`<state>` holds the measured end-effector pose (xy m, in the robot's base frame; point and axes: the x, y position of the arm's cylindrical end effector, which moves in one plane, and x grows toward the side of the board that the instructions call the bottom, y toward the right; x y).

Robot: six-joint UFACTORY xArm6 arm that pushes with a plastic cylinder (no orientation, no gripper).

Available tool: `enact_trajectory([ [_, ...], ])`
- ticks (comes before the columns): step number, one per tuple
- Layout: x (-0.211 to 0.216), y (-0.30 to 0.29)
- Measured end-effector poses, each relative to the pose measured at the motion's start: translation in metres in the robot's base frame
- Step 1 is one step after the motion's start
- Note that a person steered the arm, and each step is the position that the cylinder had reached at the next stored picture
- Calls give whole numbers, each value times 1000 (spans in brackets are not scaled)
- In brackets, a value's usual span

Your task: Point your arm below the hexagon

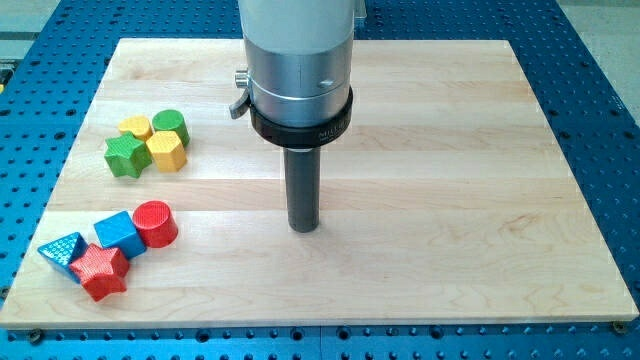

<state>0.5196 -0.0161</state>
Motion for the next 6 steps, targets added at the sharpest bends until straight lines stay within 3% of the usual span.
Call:
enact_trajectory([
  [2, -17, 0],
  [3, -66, -19],
  [6, -66, -147],
])
